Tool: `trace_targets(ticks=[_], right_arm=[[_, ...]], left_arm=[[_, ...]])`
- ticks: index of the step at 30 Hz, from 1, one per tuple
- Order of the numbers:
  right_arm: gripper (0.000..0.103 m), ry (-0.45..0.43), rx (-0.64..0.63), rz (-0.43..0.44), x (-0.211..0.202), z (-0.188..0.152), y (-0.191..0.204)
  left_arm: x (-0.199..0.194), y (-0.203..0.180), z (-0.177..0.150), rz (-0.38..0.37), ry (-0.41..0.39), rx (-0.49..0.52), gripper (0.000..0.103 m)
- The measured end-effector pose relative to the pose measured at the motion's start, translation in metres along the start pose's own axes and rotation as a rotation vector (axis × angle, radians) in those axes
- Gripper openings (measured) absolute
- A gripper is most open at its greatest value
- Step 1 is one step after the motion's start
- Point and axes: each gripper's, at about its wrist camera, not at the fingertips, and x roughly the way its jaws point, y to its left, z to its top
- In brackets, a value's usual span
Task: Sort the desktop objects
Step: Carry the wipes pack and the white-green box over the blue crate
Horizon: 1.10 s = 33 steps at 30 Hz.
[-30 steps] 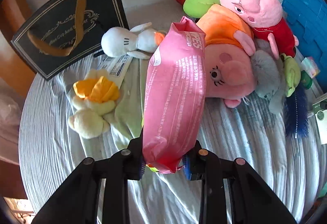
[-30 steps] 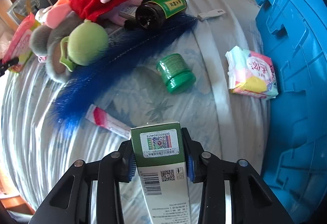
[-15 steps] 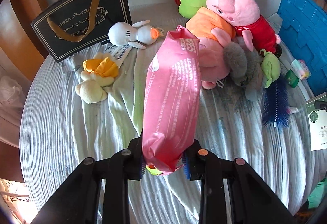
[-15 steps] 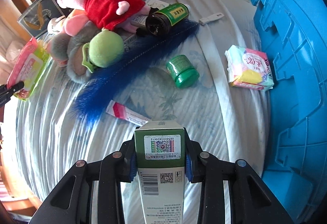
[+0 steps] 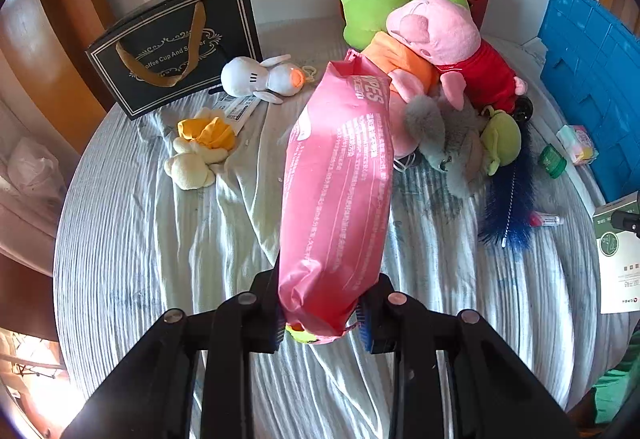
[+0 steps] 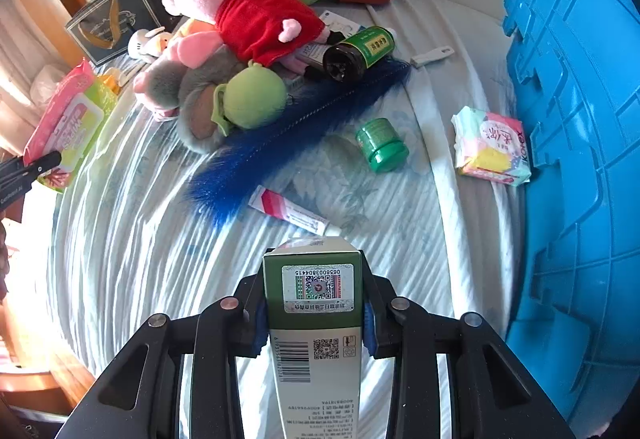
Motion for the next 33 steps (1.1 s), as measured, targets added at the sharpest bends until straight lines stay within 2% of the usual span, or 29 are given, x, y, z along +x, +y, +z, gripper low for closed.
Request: trace_targets(ticks=[8, 33], right_arm=[[0.034, -0.033, -0.009, 0.019, -0.028, 0.000, 0.003], [0.034, -0.182, -0.092, 0.082, -0.134, 0.001, 0.007]], left_arm=[[-0.035, -0.019, 0.003, 0.004, -0.028, -0.027, 0.027], [-0.137, -0.084, 0.023, 0.006, -0.157, 0.023, 0.027]])
